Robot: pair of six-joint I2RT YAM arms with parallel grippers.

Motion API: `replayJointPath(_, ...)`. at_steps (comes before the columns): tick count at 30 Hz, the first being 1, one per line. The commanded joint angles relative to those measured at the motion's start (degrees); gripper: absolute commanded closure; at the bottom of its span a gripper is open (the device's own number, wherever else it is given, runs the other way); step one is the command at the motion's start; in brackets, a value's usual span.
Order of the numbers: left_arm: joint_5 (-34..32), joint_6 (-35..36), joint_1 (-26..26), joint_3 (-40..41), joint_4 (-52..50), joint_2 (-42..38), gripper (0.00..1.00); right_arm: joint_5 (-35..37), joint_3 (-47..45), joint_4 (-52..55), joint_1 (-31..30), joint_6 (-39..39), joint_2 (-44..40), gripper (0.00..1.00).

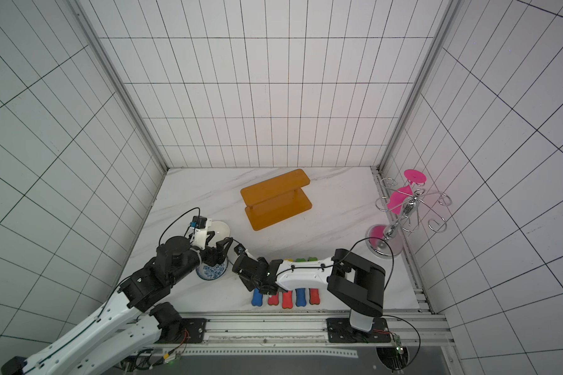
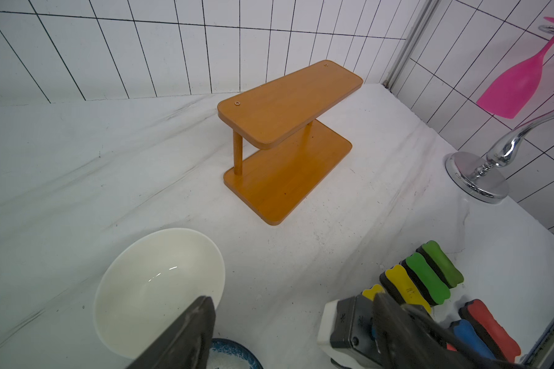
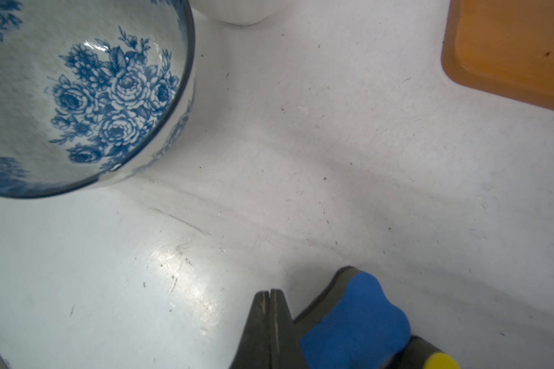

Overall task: Remove the whiteboard erasers from the shelf
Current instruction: Place the whiteboard eraser at the center of the board.

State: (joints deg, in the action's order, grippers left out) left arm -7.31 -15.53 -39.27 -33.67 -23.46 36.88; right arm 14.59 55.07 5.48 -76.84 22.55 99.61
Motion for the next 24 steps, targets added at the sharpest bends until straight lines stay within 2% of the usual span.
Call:
replayJointPath(1,0.03,-0.44,0.21,0.09,0.25,0.07,0.19,-0.35,-0.7,-0.86,0.37,0.9,0.58,0.98)
replayJointPath(24,0.76,-1.17,0.23,0.29,1.13,0.47,0.19,-0.09,-4.1,-2.65,0.35,4.44,0.09,1.0)
